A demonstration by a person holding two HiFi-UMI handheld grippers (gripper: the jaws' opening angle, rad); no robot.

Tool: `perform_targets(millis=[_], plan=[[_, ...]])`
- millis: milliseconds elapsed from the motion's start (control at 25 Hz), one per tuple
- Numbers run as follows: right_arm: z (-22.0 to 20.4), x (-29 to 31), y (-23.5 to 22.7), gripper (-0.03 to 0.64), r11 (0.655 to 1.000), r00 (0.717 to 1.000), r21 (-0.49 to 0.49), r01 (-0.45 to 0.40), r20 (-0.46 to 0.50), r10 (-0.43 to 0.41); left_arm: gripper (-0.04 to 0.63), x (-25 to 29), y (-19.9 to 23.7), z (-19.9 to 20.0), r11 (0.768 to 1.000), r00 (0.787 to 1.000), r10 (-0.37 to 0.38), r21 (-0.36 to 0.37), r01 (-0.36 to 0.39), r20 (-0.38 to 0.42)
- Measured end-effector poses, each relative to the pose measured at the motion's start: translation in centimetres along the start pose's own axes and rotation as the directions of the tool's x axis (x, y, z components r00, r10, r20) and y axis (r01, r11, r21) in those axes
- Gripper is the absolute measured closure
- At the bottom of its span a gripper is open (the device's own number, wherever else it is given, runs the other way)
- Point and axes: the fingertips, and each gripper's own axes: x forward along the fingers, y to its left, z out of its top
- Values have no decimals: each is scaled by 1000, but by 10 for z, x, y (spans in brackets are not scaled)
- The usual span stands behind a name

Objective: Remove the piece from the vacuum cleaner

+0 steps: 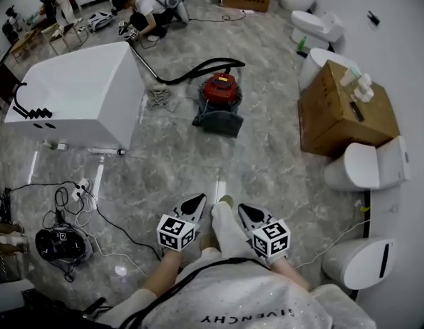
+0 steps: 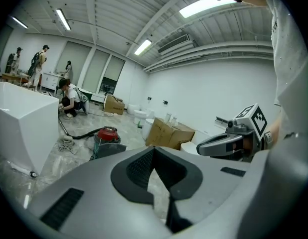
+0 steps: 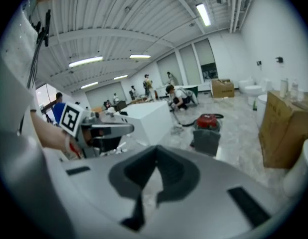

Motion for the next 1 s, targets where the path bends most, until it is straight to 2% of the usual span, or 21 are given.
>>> perform_targets(millis=[240, 480, 640, 1000], plan=[[21, 41, -32, 601, 999, 1000, 29, -18, -6, 18, 575, 20, 36, 14, 999, 999, 38, -7, -38, -6], [68, 80, -67, 601, 999, 999, -10, -42, 13, 42, 575, 64, 77, 61, 998, 999, 39, 41, -39, 21], [85, 99, -91, 601, 999, 999, -11, -45, -5, 45, 575, 97, 94, 85, 998, 999, 38, 47, -40, 38], [113, 125, -143, 601, 999, 999, 2, -42, 8, 42, 575, 151, 112, 91, 999, 999, 36, 23, -36, -3]])
